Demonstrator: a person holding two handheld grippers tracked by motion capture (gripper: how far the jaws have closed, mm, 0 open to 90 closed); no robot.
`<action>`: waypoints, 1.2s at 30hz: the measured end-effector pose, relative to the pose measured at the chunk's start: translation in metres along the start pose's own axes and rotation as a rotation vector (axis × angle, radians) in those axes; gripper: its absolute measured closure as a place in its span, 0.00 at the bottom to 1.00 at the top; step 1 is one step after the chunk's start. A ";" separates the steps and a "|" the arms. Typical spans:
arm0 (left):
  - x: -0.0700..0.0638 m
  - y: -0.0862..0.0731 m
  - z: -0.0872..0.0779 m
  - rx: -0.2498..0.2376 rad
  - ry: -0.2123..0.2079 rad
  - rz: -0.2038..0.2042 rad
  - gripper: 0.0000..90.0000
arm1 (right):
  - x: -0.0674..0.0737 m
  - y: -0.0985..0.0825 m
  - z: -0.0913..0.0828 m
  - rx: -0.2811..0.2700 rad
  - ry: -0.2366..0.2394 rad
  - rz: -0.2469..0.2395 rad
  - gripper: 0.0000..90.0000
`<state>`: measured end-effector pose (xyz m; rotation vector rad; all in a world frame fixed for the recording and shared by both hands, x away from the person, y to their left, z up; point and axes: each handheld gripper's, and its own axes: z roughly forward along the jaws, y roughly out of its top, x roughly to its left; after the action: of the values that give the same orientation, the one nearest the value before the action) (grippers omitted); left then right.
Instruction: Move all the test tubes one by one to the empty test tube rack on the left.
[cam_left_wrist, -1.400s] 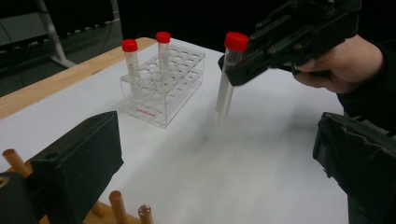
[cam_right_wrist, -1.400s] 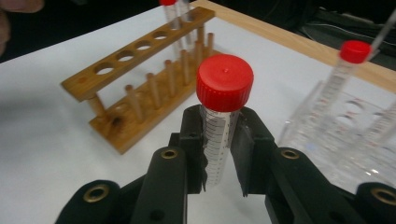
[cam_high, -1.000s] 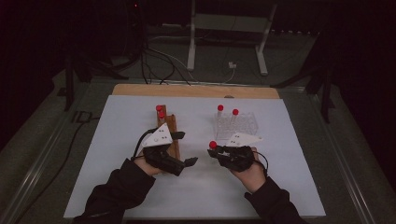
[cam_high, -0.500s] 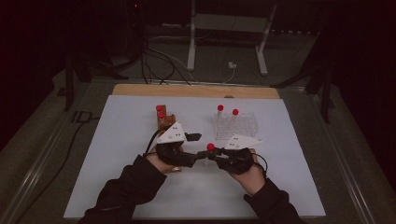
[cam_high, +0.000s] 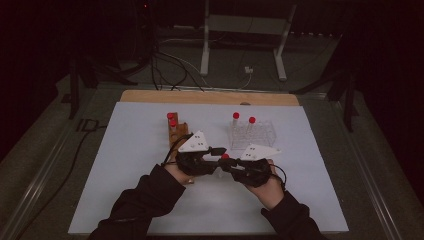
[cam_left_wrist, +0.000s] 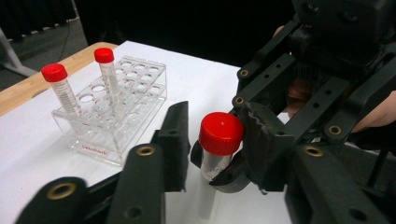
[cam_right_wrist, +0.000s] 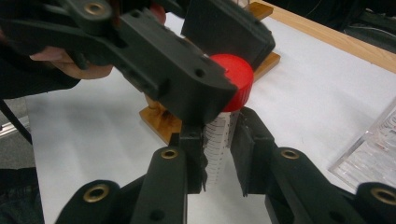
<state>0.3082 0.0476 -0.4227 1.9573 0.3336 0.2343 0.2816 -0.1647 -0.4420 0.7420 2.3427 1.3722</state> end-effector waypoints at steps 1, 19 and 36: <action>0.000 0.000 0.000 0.001 -0.005 0.002 0.76 | 0.000 0.000 0.000 0.000 0.001 0.000 0.84; 0.003 0.004 -0.004 -0.002 0.015 0.014 0.80 | -0.002 0.000 -0.001 -0.022 -0.016 0.021 0.76; 0.023 0.013 -0.038 -0.054 0.116 -0.004 0.80 | -0.007 0.003 -0.011 -0.077 -0.041 0.055 0.31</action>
<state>0.3199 0.0833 -0.3954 1.8940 0.4022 0.3518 0.2822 -0.1753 -0.4341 0.8096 2.2407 1.4477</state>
